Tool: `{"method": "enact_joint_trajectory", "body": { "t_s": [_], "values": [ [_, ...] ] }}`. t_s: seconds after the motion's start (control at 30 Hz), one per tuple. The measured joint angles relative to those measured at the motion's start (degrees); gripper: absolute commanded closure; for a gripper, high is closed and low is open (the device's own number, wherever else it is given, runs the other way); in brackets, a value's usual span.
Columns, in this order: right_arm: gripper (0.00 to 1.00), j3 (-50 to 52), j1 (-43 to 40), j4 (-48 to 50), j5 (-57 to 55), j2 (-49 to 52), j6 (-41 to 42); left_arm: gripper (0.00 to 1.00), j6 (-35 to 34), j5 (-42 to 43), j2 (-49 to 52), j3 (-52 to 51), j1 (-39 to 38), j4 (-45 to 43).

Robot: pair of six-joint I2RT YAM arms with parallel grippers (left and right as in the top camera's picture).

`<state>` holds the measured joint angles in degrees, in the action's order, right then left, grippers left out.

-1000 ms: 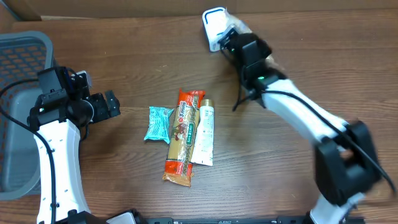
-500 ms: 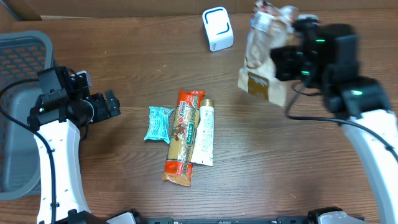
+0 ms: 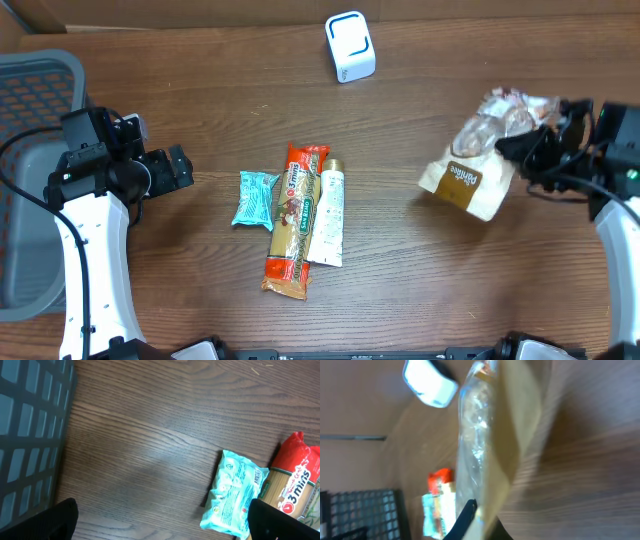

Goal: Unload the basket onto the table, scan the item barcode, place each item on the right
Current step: 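Carry the pastry bag right with the right gripper and drop it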

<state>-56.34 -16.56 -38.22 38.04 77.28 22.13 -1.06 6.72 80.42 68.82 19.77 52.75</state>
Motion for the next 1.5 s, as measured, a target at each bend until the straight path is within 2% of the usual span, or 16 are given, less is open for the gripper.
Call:
{"method": "enact_joint_trajectory", "body": {
  "t_s": [0.13, 0.27, 0.33, 0.37, 0.4, 0.43, 0.63, 0.83, 1.0, 1.2, 1.33, 1.5],
  "values": [
    [0.96, 8.5, -3.1, 6.1, -1.4, 0.1, 0.2, 0.0, 0.0, 0.0, 0.0, 0.0, 0.0, 0.0],
    [0.94, 12.7, -4.5, 6.8, -6.6, 0.4, 0.3, 0.01, 0.0, 0.0, 0.0, 0.0, 0.0, 0.0],
    [0.8, 13.4, -4.5, 6.2, -9.4, 1.0, 0.4, 0.0, 0.0, 0.0, 0.0, 0.0, 0.0, 0.0],
    [0.64, 13.6, -4.5, 5.7, -10.4, 1.3, 0.4, 0.0, 0.0, 0.0, 0.0, 0.0, 0.0, 0.0],
    [0.57, 13.6, -4.5, 5.5, -11.4, 1.6, 0.5, 0.01, 0.0, 0.0, 0.0, 0.0, 0.0, 0.0],
    [0.53, 13.6, -4.5, 5.2, -12.3, 1.9, 0.5, 0.0, 0.0, 0.0, 0.0, 0.0, 0.0, 0.0],
    [0.42, 13.6, -4.5, 3.7, -15.6, 2.1, 0.3, 0.0, 0.0, 0.0, 0.0, 0.0, 0.0, 0.0],
    [0.38, 11.6, -4.5, -2.8, -16.4, 2.3, 0.0, 0.0, 0.0, 0.0, 0.0, 0.0, 0.0, 0.0],
    [0.32, 2.3, -4.5, -11.6, -17.1, 2.5, -1.9, 0.0, 0.0, 0.0, 0.0, 0.0, 0.0, 0.0],
    [0.31, -6.3, -3.3, -16.4, -13.5, 2.5, -5.9, 0.0, 0.0, 0.0, 0.0, 0.0, 0.0, 0.0],
    [0.29, -6.6, 2.6, -16.4, -9.4, 2.6, -8.7, 0.01, 0.0, 0.0, 0.0, 0.0, 0.0, 0.0],
    [0.29, -6.6, 17.7, -13.2, -6.8, 4.7, -10.4, 0.0, 0.0, 0.0, 0.0, 0.0, 0.0, 0.0]
  ]
}}
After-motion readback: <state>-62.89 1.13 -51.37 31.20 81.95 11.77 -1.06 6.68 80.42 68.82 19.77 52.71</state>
